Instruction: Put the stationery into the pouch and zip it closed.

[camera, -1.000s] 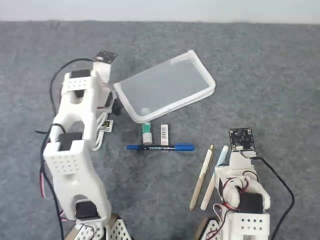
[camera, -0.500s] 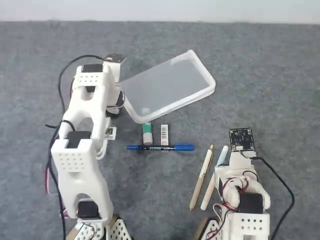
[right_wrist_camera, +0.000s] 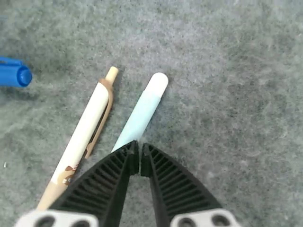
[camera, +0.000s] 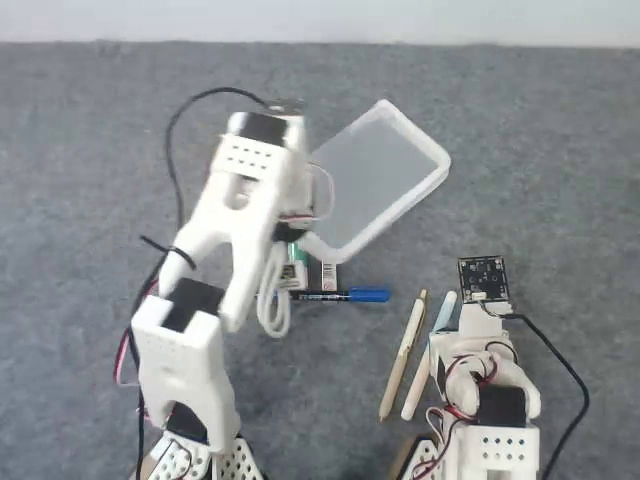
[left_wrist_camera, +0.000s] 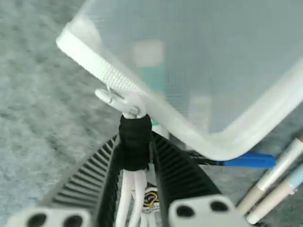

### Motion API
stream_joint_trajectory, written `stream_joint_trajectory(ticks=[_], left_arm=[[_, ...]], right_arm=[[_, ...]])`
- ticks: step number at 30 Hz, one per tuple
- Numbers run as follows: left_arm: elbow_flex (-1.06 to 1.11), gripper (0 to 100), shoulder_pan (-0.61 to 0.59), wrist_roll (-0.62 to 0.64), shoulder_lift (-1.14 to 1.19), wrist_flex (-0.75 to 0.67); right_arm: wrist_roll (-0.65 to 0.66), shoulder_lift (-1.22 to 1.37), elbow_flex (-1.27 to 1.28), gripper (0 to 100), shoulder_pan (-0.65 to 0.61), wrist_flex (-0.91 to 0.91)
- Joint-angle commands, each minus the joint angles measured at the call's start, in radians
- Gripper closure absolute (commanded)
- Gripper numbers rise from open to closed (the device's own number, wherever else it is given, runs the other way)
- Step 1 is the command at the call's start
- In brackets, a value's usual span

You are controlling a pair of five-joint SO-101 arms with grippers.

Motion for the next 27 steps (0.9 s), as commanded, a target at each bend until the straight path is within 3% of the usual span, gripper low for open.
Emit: stream_joint_trajectory(ticks=[1,7,14,23,27], left_arm=[[-0.050,95,0.054,0.017,-0.075,0.034],[-0.047,70,0.055,0.018,-0.074,0.035],[-0.045,77,0.052,0.015,-0.226,0.038],[0.102,81,-0.100,-0.035,-0.482,0.025],[0.237,85,-0.184,-0.060,-0.565,-0.044]], right_arm=[[0.008,-0.018,0.021,98.9,0.004,0.005],[0.012,-0.018,0.021,98.9,0.005,0.005],[0.015,-0.018,0.021,98.9,0.007,0.005],[0.015,-0.018,0.021,98.9,0.007,0.005],[0.015,-0.018,0.021,98.9,0.007,0.005]])
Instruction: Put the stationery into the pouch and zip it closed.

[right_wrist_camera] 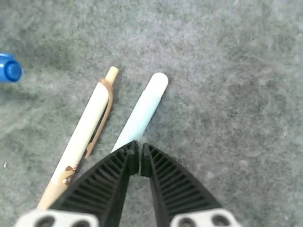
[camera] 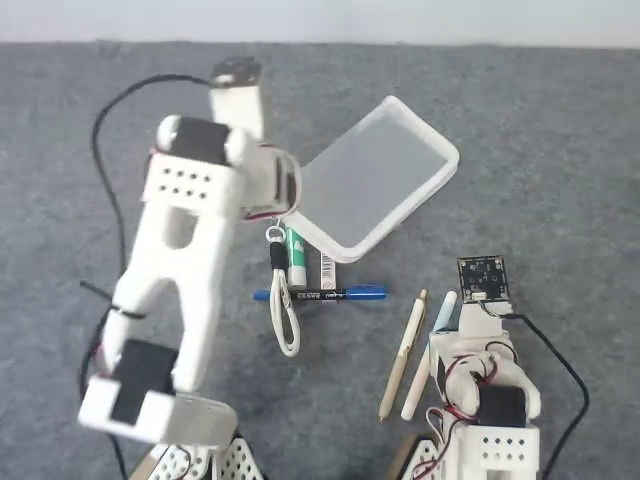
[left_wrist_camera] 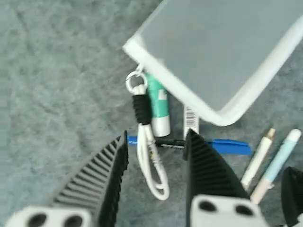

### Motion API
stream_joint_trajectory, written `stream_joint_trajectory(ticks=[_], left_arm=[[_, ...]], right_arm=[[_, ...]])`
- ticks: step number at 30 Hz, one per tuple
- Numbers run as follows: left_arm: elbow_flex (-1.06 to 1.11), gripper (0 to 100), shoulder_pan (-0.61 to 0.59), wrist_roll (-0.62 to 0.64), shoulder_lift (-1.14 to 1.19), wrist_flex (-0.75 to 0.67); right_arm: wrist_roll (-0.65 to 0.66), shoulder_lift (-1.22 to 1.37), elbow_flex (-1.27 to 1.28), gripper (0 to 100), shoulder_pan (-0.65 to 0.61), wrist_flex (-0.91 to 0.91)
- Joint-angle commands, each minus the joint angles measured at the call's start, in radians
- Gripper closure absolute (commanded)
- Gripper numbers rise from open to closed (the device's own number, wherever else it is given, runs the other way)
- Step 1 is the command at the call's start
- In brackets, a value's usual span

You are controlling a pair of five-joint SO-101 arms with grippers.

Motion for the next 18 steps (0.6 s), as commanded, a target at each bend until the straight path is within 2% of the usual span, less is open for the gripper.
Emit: stream_joint_trajectory(ticks=[1,7,15,18], left_arm=[[0.090,85,-0.077,-0.021,-0.129,-0.064],[0.344,85,-0.227,-0.083,-0.265,-0.232],[0.677,86,-0.384,-0.081,-0.420,-0.474],[0.759,86,-0.414,-0.080,-0.439,-0.548]], right_arm=[[0.015,-0.018,0.021,98.9,0.005,0.005],[0.014,-0.018,0.021,98.9,0.012,0.005],[0.008,-0.018,-0.163,99.0,0.179,-0.005],[0.008,-0.018,-0.249,99.1,0.189,-0.025]])
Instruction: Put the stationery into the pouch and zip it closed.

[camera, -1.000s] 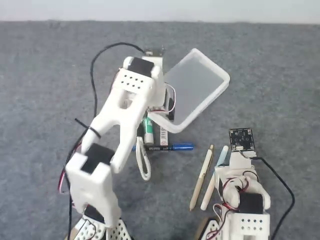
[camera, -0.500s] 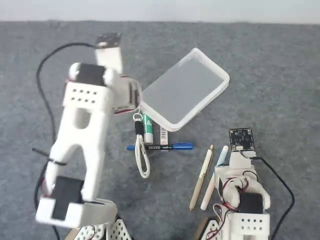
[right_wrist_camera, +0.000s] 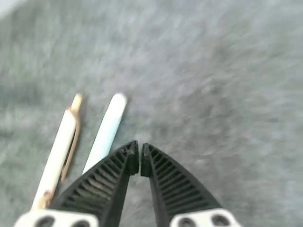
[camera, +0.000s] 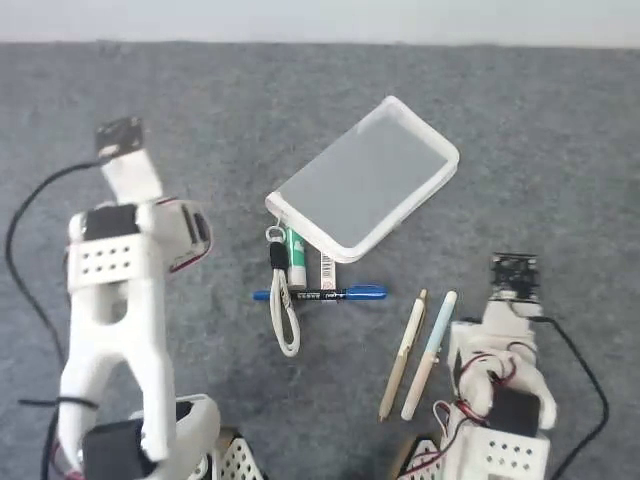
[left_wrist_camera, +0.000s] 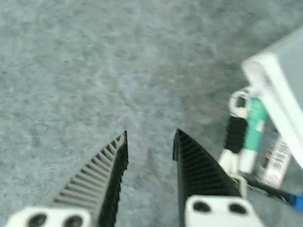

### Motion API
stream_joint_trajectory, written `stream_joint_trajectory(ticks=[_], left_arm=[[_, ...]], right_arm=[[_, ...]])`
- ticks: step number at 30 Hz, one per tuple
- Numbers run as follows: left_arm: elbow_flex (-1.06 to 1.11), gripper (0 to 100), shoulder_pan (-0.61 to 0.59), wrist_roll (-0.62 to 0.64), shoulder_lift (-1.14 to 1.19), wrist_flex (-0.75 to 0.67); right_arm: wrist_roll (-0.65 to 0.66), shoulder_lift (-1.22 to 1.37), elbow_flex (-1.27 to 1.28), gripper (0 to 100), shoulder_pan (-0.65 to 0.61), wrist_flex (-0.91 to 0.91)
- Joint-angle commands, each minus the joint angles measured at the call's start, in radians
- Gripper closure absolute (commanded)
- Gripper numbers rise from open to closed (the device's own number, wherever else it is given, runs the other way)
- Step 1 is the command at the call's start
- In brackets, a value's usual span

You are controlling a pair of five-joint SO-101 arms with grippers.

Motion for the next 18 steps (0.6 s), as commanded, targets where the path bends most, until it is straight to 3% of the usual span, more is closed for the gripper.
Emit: stream_joint_trajectory(ticks=[1,8,18], left_arm=[[0.059,86,-0.028,-0.008,-0.066,-0.097],[0.105,86,-0.028,-0.008,-0.068,-0.133],[0.125,86,-0.028,-0.008,-0.066,-0.150]], right_arm=[[0.006,-0.015,-0.149,99.1,0.019,-0.027],[0.006,-0.015,-0.250,99.0,0.002,-0.137],[-0.101,0.223,-0.525,99.2,-0.286,-0.166]])
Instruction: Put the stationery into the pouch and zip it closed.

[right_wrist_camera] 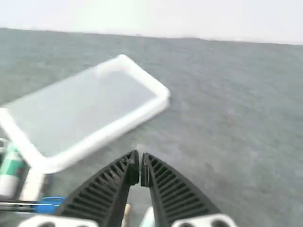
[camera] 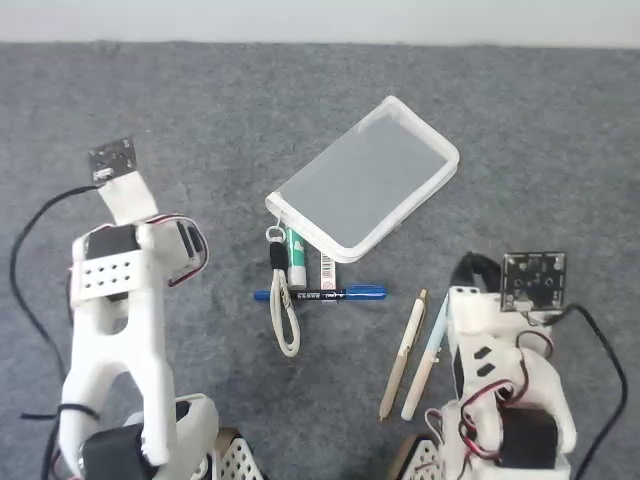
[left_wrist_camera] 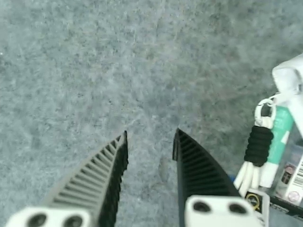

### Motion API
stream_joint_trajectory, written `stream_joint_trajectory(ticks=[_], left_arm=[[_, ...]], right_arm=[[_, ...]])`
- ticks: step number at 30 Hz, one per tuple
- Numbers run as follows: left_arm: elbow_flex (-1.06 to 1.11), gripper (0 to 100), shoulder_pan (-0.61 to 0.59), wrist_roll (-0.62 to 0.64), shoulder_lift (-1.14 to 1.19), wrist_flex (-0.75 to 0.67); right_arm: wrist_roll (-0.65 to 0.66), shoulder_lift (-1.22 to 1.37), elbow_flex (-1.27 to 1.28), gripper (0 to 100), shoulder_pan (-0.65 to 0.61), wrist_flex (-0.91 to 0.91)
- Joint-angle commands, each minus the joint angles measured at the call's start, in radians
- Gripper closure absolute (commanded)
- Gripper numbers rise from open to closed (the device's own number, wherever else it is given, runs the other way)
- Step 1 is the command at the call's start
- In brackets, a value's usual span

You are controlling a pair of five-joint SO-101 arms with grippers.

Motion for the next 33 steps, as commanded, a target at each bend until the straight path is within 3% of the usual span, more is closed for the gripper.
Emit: stream_joint_trajectory(ticks=[1,10,13,19,30,33], left_arm=[[-0.002,86,-0.003,-0.006,-0.048,-0.031],[0.001,86,-0.009,-0.006,-0.048,-0.031],[-0.005,85,-0.066,-0.006,-0.048,-0.031],[-0.002,85,-0.138,0.006,-0.048,-0.064],[-0.002,85,-0.140,0.035,-0.048,-0.066],[-0.002,85,-0.140,0.035,-0.048,-0.066]], right_arm=[[-0.038,0.160,-0.183,99.2,-0.084,-0.024],[-0.109,0.581,-0.474,98.9,-0.346,-0.045],[-0.109,0.682,-0.500,98.0,-0.424,-0.105],[-0.109,0.891,-0.511,84.9,-0.573,-0.216],[-0.115,1.351,-0.795,90.7,-0.711,-0.300],[-0.181,1.484,-0.873,90.7,-0.722,-0.300]])
